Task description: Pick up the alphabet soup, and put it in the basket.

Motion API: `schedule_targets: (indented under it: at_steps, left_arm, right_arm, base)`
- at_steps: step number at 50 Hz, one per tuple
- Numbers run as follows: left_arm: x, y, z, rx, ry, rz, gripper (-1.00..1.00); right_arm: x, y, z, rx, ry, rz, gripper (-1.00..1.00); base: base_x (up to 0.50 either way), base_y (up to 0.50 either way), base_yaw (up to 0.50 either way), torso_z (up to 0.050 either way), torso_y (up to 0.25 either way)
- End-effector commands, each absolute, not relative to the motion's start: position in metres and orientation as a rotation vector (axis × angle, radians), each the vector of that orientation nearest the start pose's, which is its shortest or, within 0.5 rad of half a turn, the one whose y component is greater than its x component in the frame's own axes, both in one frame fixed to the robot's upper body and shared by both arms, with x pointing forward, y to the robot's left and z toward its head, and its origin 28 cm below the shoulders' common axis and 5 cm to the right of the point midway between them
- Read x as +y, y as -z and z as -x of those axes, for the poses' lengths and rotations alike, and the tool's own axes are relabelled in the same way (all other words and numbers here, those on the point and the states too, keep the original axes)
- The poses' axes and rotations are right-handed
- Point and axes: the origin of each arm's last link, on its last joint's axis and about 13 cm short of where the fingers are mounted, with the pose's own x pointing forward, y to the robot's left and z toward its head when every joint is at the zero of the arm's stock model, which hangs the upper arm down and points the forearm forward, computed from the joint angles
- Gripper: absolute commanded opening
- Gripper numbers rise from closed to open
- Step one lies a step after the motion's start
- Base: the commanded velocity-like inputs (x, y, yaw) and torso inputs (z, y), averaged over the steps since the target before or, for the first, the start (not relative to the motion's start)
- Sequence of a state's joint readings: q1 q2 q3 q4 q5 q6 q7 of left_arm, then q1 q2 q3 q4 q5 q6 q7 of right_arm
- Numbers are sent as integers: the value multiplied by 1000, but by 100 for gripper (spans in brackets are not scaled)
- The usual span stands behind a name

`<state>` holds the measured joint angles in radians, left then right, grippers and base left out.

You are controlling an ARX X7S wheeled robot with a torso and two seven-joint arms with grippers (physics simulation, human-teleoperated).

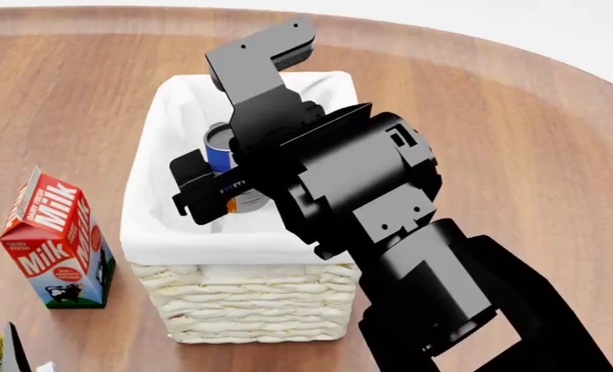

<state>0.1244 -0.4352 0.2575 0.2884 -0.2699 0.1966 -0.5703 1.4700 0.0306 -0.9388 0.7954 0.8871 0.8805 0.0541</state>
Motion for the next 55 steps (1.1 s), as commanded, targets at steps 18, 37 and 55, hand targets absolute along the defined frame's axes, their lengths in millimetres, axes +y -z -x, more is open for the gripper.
schedule_targets:
  at_steps: [18, 37, 55]
  left_arm:
    - [236, -59, -177, -276, -210, 15, 100]
    - [235, -59, -177, -274, -209, 12, 100]
    - [236, -59, -176, -279, -215, 11, 100]
  right_arm:
    - [-22, -261, -395, 398, -420, 275, 100]
    - [-38, -302, -366, 220, -448, 313, 100]
    - [-75, -293, -272, -325, -393, 366, 100]
  base:
    - [0, 0, 0, 0, 0]
    - [0, 0, 0, 0, 0]
    - [0, 0, 0, 0, 0]
